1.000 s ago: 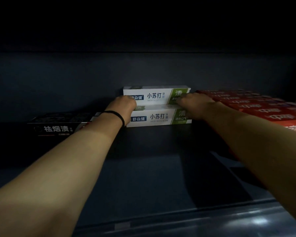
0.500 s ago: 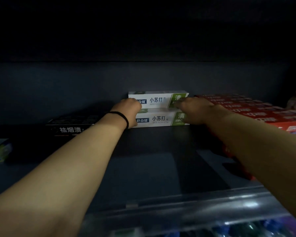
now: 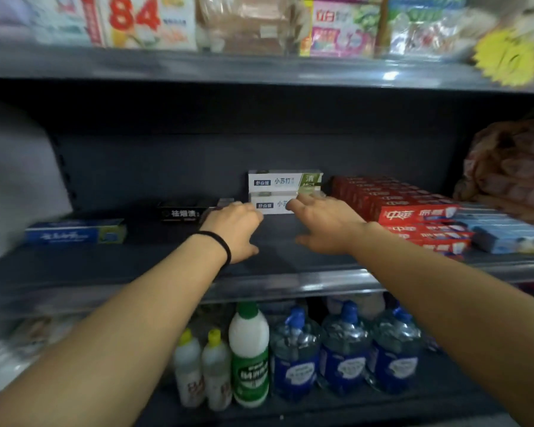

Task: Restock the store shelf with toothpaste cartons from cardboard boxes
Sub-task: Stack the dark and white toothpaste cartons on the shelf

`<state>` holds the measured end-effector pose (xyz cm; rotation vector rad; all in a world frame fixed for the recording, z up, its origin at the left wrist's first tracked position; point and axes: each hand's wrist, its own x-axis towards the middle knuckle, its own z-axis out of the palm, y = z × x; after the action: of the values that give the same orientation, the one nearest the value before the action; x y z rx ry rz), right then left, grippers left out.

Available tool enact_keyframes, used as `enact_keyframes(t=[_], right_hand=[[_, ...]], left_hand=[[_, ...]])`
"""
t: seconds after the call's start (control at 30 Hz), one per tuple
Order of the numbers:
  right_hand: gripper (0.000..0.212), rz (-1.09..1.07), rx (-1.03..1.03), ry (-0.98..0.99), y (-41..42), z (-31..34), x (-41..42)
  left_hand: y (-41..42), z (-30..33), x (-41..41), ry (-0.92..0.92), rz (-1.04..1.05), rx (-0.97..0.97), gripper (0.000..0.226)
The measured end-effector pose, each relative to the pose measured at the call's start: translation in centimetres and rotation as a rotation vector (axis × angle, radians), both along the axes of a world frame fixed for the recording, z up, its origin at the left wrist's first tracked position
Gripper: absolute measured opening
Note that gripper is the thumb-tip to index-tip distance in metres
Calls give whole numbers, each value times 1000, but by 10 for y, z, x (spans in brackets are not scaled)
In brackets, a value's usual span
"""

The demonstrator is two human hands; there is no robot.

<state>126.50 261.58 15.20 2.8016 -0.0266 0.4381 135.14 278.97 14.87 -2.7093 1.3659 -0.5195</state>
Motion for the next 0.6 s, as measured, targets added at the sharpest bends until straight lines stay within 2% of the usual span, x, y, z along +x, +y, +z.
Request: enact_keyframes(t=[0.3, 0.6], right_hand=[[59, 135, 80, 6, 90, -47, -92], [56, 215, 213, 227, 143, -192, -130]], left_hand=[[90, -47, -97, 91, -34, 26, 53], [161, -187, -136, 356, 0, 148, 53]])
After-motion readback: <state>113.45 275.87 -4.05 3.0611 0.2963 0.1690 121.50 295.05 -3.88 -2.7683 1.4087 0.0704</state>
